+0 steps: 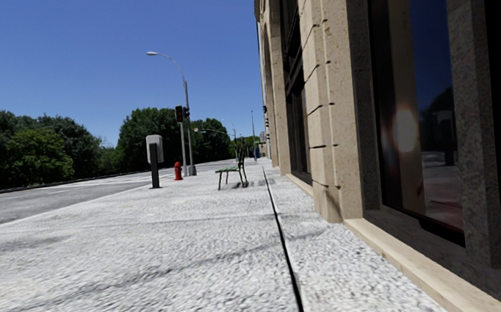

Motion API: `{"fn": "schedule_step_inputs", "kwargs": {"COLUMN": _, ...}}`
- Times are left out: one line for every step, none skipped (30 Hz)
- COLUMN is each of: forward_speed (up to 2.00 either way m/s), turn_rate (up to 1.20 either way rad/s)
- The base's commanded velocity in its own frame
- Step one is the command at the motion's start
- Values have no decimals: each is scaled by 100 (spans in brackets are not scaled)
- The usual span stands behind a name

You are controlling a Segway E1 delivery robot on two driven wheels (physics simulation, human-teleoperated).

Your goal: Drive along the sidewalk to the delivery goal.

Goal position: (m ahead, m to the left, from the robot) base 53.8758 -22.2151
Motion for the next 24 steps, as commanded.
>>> {"fn": "schedule_step_inputs", "kwargs": {"forward_speed": 200, "turn_rate": 0}}
{"fn": "schedule_step_inputs", "kwargs": {"forward_speed": 200, "turn_rate": 0}}
{"fn": "schedule_step_inputs", "kwargs": {"forward_speed": 200, "turn_rate": 0}}
{"fn": "schedule_step_inputs", "kwargs": {"forward_speed": 200, "turn_rate": 0}}
{"fn": "schedule_step_inputs", "kwargs": {"forward_speed": 200, "turn_rate": 0}}
{"fn": "schedule_step_inputs", "kwargs": {"forward_speed": 200, "turn_rate": -6}}
{"fn": "schedule_step_inputs", "kwargs": {"forward_speed": 200, "turn_rate": -13}}
{"fn": "schedule_step_inputs", "kwargs": {"forward_speed": 200, "turn_rate": -13}}
{"fn": "schedule_step_inputs", "kwargs": {"forward_speed": 200, "turn_rate": -17}}
{"fn": "schedule_step_inputs", "kwargs": {"forward_speed": 200, "turn_rate": -17}}
{"fn": "schedule_step_inputs", "kwargs": {"forward_speed": 200, "turn_rate": -17}}
{"fn": "schedule_step_inputs", "kwargs": {"forward_speed": 200, "turn_rate": -18}}
{"fn": "schedule_step_inputs", "kwargs": {"forward_speed": 200, "turn_rate": -18}}
{"fn": "schedule_step_inputs", "kwargs": {"forward_speed": 200, "turn_rate": -18}}
{"fn": "schedule_step_inputs", "kwargs": {"forward_speed": 200, "turn_rate": -18}}
{"fn": "schedule_step_inputs", "kwargs": {"forward_speed": 200, "turn_rate": -18}}
{"fn": "schedule_step_inputs", "kwargs": {"forward_speed": 200, "turn_rate": -18}}
{"fn": "schedule_step_inputs", "kwargs": {"forward_speed": 200, "turn_rate": -18}}
{"fn": "schedule_step_inputs", "kwargs": {"forward_speed": 200, "turn_rate": -18}}
{"fn": "schedule_step_inputs", "kwargs": {"forward_speed": 200, "turn_rate": -18}}
{"fn": "schedule_step_inputs", "kwargs": {"forward_speed": 200, "turn_rate": -18}}
{"fn": "schedule_step_inputs", "kwargs": {"forward_speed": 200, "turn_rate": -18}}
{"fn": "schedule_step_inputs", "kwargs": {"forward_speed": 200, "turn_rate": -18}}
{"fn": "schedule_step_inputs", "kwargs": {"forward_speed": 200, "turn_rate": -18}}
